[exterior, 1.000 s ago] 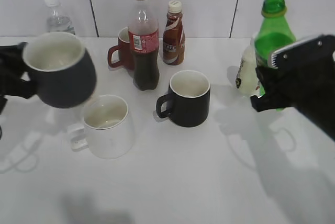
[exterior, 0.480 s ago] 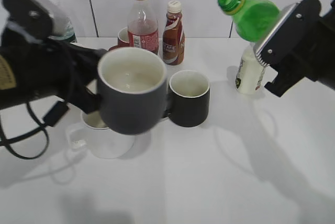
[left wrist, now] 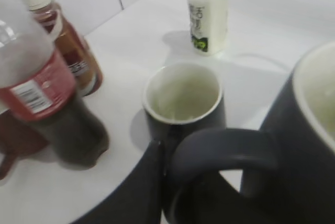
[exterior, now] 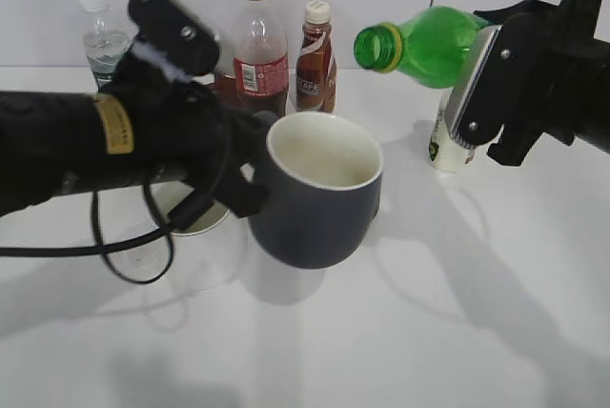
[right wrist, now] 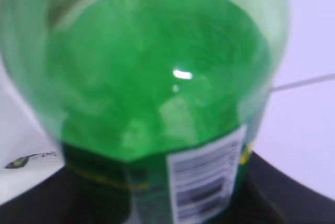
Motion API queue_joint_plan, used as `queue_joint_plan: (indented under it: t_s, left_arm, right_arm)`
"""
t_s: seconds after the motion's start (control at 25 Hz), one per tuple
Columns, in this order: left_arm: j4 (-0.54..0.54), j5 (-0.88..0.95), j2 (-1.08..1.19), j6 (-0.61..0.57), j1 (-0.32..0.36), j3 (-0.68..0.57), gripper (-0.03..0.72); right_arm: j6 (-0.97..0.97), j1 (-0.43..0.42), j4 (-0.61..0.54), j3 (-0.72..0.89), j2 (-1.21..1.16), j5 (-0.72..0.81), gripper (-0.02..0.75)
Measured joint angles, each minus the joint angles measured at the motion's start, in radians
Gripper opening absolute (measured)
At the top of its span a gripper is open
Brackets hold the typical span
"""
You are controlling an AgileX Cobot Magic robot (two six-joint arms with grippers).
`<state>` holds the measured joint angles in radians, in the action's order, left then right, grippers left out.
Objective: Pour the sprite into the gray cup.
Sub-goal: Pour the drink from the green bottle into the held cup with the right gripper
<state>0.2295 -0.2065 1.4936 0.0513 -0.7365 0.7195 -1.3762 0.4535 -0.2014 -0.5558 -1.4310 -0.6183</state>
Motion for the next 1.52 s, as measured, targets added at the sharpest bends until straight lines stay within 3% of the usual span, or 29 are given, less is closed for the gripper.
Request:
queue_joint_plan:
  t_s: [0.4,1.0,1.28,1.52]
  left_arm:
    - [-0.038,0.038,0.042,0.0,-0.037,0.057,0.068]
    - [-0.04,0.038,0.042,0.0,-0.037,0.057,0.068]
    - [-0.04,0.035,0.042,0.0,-0.037,0.057,0.068]
    - [-0.039,-0.021,-0.002,0.0,-0.033,0.057,0.068]
  right_arm:
    - [-0.187,0.0,0.023,0.0,0.0,0.002,0.377]
    - [-0.257,0.0,0.07,0.0,0.0,-0.011,0.377]
    - [-0.015,0.0,0.084,-0.002,0.0,0.028,0.377]
    - [0.393,0.0,0.128,-0.002,0.0,0.094,0.377]
